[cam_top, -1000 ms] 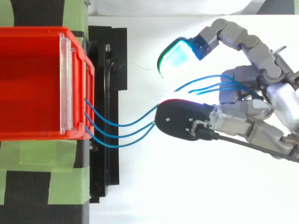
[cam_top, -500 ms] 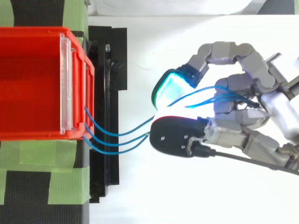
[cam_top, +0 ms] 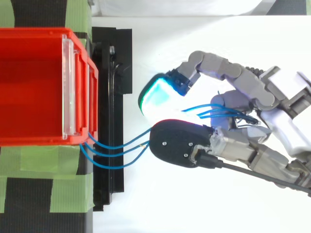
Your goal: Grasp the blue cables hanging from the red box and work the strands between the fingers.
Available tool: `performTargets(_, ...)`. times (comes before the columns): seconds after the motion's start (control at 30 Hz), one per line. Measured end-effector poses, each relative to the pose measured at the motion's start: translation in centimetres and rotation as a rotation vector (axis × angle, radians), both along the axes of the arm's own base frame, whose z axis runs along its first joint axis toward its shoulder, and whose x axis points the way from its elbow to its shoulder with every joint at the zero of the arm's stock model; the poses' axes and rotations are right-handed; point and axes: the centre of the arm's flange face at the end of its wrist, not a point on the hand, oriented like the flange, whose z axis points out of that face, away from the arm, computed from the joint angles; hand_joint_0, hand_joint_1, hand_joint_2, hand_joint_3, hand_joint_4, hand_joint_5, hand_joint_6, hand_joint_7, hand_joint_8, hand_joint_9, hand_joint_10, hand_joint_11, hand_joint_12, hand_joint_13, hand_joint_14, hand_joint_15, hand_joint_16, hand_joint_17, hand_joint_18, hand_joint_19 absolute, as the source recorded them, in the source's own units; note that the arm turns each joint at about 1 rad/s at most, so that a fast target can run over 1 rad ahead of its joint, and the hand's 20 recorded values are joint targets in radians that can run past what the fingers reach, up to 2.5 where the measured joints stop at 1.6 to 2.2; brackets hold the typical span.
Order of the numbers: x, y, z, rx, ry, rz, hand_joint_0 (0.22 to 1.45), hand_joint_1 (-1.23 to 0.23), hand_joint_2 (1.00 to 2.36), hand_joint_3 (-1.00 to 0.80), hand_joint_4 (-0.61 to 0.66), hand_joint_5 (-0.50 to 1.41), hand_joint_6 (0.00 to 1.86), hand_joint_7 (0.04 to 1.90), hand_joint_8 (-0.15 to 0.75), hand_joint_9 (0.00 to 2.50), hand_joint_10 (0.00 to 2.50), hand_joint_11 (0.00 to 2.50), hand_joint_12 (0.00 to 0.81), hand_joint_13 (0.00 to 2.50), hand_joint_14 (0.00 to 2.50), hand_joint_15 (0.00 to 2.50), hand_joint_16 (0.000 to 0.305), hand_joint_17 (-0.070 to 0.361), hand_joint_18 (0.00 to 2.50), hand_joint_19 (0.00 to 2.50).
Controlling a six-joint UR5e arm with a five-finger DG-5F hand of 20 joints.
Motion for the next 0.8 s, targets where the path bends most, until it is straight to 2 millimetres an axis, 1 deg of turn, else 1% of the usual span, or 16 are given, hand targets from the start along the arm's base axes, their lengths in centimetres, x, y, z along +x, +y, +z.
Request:
performTargets(0.07, 0.0, 0.0, 0.0, 0.0, 0.0, 0.0, 0.82, -0.52, 1.01, -0.67, 0.25, 0.13, 0.2, 1.36, 0.384, 0.99, 2.5, 2.5, 0.419, 1.08, 2.5, 1.64, 0.046, 0.104, 1.46, 1.18)
performTargets(0.1, -0.01, -0.01, 0.0, 0.0, 0.001, 0.0, 0.86, -0.55, 1.01, -0.65, 0.25, 0.13, 0.26, 1.34, 0.384, 0.99, 2.5, 2.5, 0.419, 1.08, 2.5, 1.64, 0.046, 0.104, 1.46, 1.18)
performTargets(0.17, -0.01, -0.01, 0.0, -0.001, 0.001, 0.0, 0.88, -0.58, 1.01, -0.62, 0.25, 0.12, 0.31, 1.34, 0.384, 0.99, 2.5, 2.5, 0.419, 1.08, 2.5, 1.64, 0.046, 0.104, 1.46, 1.18)
performTargets(0.23, -0.02, -0.01, -0.02, -0.001, 0.002, 0.0, 0.9, -0.59, 1.02, -0.61, 0.24, 0.08, 0.44, 1.29, 0.384, 0.99, 2.5, 2.5, 0.419, 1.08, 2.5, 1.64, 0.046, 0.104, 1.46, 1.18)
performTargets(0.3, -0.02, -0.01, -0.01, -0.001, 0.002, 0.0, 0.92, -0.59, 1.02, -0.6, 0.24, 0.03, 0.64, 1.21, 0.384, 0.99, 2.5, 2.5, 0.419, 1.08, 2.5, 1.64, 0.046, 0.104, 1.46, 1.18)
performTargets(0.37, -0.03, -0.02, 0.0, -0.001, 0.003, -0.001, 0.92, -0.59, 1.02, -0.58, 0.24, 0.02, 0.71, 1.18, 0.384, 0.99, 2.5, 2.5, 0.419, 1.08, 2.5, 1.64, 0.046, 0.104, 1.46, 1.18)
performTargets(0.4, -0.04, -0.02, 0.0, -0.001, 0.003, -0.001, 0.93, -0.58, 1.02, -0.55, 0.25, -0.02, 0.86, 1.12, 0.384, 0.99, 2.5, 2.5, 0.419, 1.08, 2.5, 1.64, 0.046, 0.104, 1.46, 1.18)
performTargets(0.43, -0.04, -0.03, 0.0, -0.001, 0.003, -0.001, 0.93, -0.58, 1.02, -0.54, 0.25, -0.02, 0.88, 1.12, 0.384, 0.99, 2.5, 2.5, 0.419, 1.08, 2.5, 1.64, 0.046, 0.104, 1.46, 1.18)
performTargets(0.5, -0.04, -0.04, 0.0, -0.001, 0.003, -0.002, 0.91, -0.57, 1.02, -0.43, 0.26, -0.05, 1.04, 1.09, 0.384, 0.99, 2.5, 2.5, 0.419, 1.08, 2.5, 1.64, 0.046, 0.104, 1.46, 1.18)
performTargets(0.53, -0.04, -0.04, 0.0, -0.001, 0.003, -0.002, 0.91, -0.57, 1.02, -0.4, 0.26, -0.06, 1.08, 1.09, 0.384, 0.99, 2.5, 2.5, 0.419, 1.08, 2.5, 1.64, 0.046, 0.104, 1.46, 1.18)
performTargets(0.6, -0.04, -0.03, 0.01, 0.0, 0.002, -0.002, 0.91, -0.56, 1.02, -0.34, 0.25, -0.06, 1.13, 1.08, 0.384, 0.99, 2.5, 2.5, 0.419, 1.08, 2.5, 1.64, 0.046, 0.104, 1.46, 1.18)
performTargets(0.67, -0.03, -0.03, 0.01, 0.0, 0.001, -0.002, 0.91, -0.55, 1.02, -0.25, 0.24, -0.06, 1.14, 1.08, 0.384, 0.99, 2.5, 2.5, 0.419, 1.08, 2.5, 1.64, 0.046, 0.104, 1.46, 1.18)
performTargets(0.7, -0.03, -0.03, 0.0, 0.0, 0.002, -0.002, 0.93, -0.55, 1.02, -0.09, 0.26, -0.06, 1.13, 1.06, 0.384, 0.99, 2.5, 2.5, 0.419, 1.08, 2.5, 1.64, 0.046, 0.104, 1.46, 1.18)
performTargets(0.73, -0.03, -0.02, 0.01, 0.0, 0.001, -0.002, 0.94, -0.55, 1.02, -0.05, 0.26, -0.06, 1.14, 1.05, 0.384, 0.99, 2.5, 2.5, 0.419, 1.08, 2.5, 1.64, 0.046, 0.104, 1.46, 1.18)
performTargets(0.8, -0.02, -0.02, 0.01, 0.0, 0.001, -0.002, 1.0, -0.54, 1.02, 0.02, 0.26, -0.03, 1.04, 1.06, 0.384, 0.99, 2.5, 2.5, 0.419, 1.08, 2.5, 1.64, 0.046, 0.104, 1.46, 1.18)
